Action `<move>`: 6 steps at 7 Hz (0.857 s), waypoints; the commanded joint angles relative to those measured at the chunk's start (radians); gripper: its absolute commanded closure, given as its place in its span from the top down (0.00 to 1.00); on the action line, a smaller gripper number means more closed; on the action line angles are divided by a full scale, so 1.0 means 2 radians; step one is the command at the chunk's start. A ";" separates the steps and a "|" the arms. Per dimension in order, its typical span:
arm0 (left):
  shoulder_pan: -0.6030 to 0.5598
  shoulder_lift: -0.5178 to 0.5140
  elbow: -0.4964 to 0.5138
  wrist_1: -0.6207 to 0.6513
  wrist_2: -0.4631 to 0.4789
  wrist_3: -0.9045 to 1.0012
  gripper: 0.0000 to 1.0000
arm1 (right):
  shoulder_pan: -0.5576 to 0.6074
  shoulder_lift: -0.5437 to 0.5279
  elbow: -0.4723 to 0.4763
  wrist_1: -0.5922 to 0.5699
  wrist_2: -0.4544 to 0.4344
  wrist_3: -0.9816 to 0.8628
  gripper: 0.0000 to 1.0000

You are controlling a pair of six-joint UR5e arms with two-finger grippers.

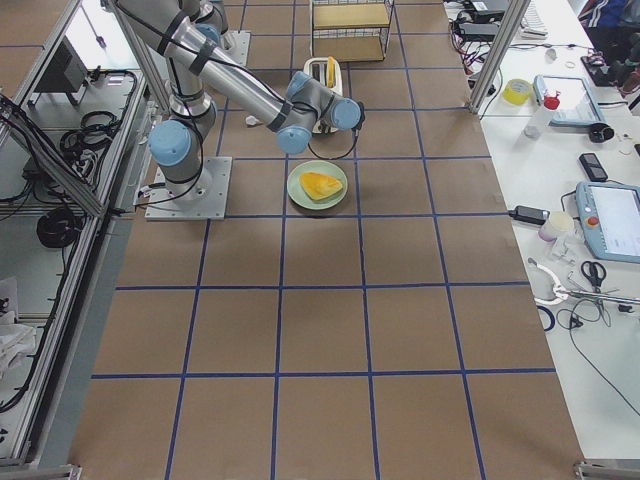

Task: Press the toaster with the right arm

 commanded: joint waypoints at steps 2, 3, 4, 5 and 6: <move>0.000 0.000 0.000 0.000 -0.001 0.000 1.00 | 0.001 0.003 0.009 -0.011 -0.014 0.000 0.00; 0.000 0.000 0.000 0.000 0.000 0.000 1.00 | 0.001 0.003 0.017 -0.024 -0.014 0.001 0.00; 0.000 0.000 0.000 0.000 0.000 0.000 1.00 | 0.001 0.003 0.019 -0.025 -0.014 0.001 0.00; 0.001 0.000 0.000 0.000 0.000 0.000 1.00 | 0.001 0.003 0.019 -0.027 -0.014 0.001 0.00; 0.000 0.000 0.000 0.000 0.000 0.000 1.00 | 0.001 0.000 0.014 -0.027 -0.016 0.005 0.00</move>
